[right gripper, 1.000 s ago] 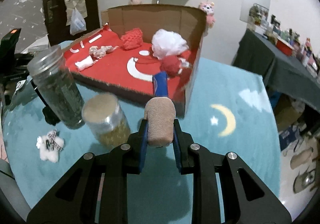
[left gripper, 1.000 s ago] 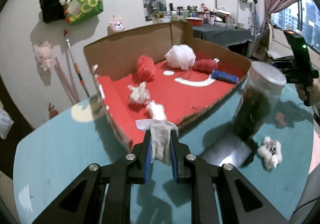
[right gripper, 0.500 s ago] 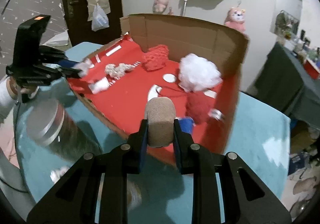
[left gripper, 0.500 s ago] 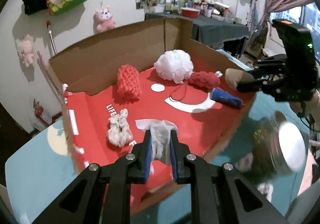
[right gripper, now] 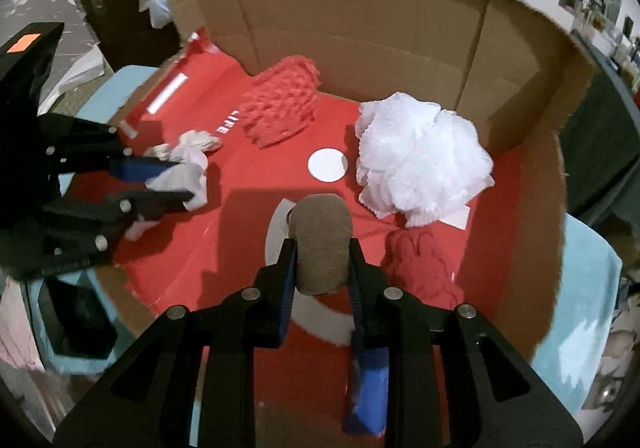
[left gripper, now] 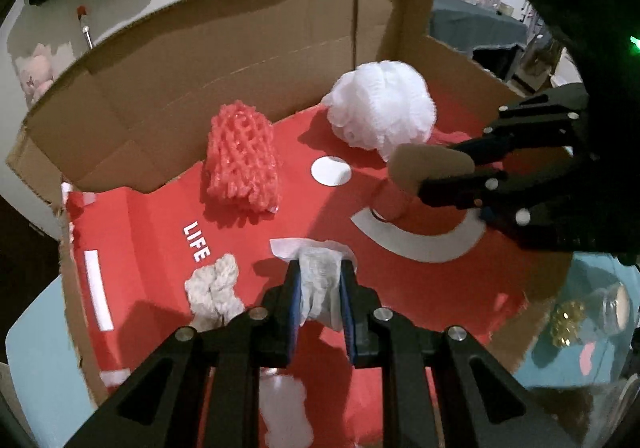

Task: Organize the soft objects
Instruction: 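Open both tools to release the white tissue and tan pad in the box, then withdraw both tools from the box back toward the table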

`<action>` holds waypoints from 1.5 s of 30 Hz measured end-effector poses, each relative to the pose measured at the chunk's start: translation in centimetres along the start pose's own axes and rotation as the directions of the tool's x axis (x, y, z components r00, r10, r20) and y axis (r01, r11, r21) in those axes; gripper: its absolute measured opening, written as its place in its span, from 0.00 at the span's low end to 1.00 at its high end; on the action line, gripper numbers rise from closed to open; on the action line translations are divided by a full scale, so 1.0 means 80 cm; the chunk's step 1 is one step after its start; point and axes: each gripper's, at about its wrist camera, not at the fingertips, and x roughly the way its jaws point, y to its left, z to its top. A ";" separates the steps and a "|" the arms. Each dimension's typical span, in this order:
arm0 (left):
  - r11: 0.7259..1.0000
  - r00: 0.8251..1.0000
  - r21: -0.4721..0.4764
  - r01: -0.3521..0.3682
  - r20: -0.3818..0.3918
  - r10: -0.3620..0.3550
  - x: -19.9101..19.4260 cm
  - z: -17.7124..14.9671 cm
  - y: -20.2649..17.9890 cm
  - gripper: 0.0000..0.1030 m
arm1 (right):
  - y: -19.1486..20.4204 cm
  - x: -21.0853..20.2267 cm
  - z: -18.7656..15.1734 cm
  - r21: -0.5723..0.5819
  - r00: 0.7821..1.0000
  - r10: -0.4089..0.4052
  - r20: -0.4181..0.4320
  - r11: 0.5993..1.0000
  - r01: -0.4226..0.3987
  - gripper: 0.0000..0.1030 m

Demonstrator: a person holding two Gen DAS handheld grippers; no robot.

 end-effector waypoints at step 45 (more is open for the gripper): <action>0.989 0.945 -0.119 -0.084 0.306 0.117 -0.172 -0.048 -0.035 0.83 | 0.039 -0.119 -0.021 0.045 0.963 -0.197 0.185 0.980 0.192 0.65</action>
